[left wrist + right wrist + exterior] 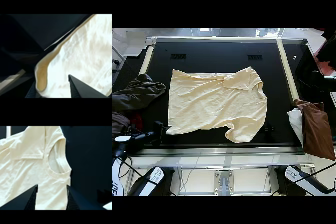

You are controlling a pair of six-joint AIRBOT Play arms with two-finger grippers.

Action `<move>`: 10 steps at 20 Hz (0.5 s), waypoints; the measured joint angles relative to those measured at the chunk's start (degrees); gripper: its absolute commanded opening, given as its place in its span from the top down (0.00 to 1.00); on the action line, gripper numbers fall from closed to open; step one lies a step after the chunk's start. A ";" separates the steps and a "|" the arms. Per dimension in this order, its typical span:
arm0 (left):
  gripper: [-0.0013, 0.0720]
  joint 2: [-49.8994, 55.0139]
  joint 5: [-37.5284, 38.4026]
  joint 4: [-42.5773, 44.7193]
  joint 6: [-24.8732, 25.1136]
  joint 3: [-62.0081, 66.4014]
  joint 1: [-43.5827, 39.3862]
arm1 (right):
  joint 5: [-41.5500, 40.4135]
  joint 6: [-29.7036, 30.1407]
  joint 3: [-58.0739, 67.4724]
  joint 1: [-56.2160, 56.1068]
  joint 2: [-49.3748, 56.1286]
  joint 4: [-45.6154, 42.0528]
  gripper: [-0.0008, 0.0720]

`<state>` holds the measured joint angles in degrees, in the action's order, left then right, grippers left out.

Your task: Fold the shirts.

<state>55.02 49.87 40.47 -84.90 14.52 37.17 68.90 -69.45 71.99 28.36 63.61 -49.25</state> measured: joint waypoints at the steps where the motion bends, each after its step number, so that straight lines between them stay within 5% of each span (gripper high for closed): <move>1: 0.47 0.70 -0.39 -0.70 0.83 0.00 -0.11 | 0.15 0.02 0.00 0.00 0.00 0.46 0.43; 3: 0.98 2.05 -1.90 -0.96 2.21 -0.07 -0.96 | 0.79 0.02 0.00 0.00 0.00 1.27 0.43; 10: 0.97 4.13 -3.39 -6.16 9.53 -0.09 -4.52 | 0.81 0.37 -6.99 0.61 -3.15 -0.98 0.43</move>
<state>59.16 46.48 34.30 -75.37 14.44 32.64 69.71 -69.08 64.99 28.97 60.47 -50.24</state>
